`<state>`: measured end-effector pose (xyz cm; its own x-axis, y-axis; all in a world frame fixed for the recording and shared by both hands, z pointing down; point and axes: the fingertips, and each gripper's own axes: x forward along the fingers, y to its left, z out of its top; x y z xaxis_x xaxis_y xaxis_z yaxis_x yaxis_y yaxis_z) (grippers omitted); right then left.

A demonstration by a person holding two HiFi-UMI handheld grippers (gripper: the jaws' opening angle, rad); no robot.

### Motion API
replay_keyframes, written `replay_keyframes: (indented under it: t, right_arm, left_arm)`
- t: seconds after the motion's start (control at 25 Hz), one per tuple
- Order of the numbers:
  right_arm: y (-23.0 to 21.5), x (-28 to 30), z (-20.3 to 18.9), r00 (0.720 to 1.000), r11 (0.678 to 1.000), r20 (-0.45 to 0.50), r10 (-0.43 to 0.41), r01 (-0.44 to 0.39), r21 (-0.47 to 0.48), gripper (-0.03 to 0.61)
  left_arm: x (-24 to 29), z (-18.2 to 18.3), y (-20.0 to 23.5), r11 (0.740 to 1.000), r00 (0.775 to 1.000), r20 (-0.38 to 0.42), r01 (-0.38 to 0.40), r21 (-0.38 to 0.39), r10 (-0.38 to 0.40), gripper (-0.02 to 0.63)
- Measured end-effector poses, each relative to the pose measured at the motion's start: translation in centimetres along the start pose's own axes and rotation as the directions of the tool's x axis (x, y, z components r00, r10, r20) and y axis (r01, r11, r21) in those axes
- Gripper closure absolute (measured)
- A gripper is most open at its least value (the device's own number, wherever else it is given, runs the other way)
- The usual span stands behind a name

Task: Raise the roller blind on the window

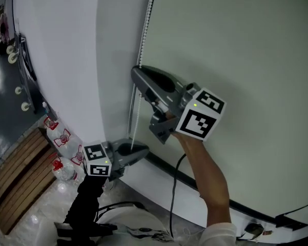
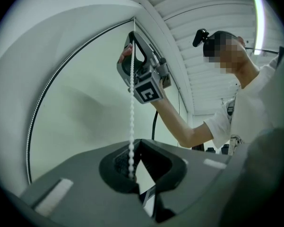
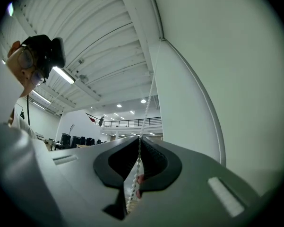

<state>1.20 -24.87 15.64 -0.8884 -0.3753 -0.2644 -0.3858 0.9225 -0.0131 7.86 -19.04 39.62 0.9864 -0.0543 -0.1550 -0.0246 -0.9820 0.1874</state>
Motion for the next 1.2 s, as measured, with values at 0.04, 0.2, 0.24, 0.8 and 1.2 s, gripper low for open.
replay_keyframes:
  t: [0.04,0.2,0.24,0.8,1.2]
  right_arm:
    - [0.1,-0.3,-0.8,1.000,1.000,-0.009,-0.003,0.003,0.008,0.566]
    - [0.5,-1.3,-2.9,0.999,1.000,-0.033,-0.011,0.012,0.025,0.566]
    - [0.6,-1.6,-3.3,0.999,1.000,-0.039,-0.013,0.014,0.024,0.566]
    - [0.8,-2.4,-8.2,0.990,0.997,-0.140,-0.003,0.014,0.080,0.493]
    - [-2.1,1.9,3.5,1.000,0.999,0.024,0.006,-0.007,0.035,0.431]
  left_arm:
    - [0.1,0.1,0.0,1.000,1.000,-0.002,0.002,0.003,-0.002,0.615]
    - [0.2,0.6,0.0,1.000,1.000,-0.001,0.006,0.017,-0.006,0.615]
    - [0.2,0.7,0.0,1.000,1.000,0.001,0.005,0.015,-0.005,0.615]
    - [0.3,0.9,-0.9,1.000,0.999,0.019,0.025,0.010,-0.025,0.615]
    - [0.0,-0.4,-1.6,0.999,0.999,0.004,0.035,-0.003,-0.035,0.615]
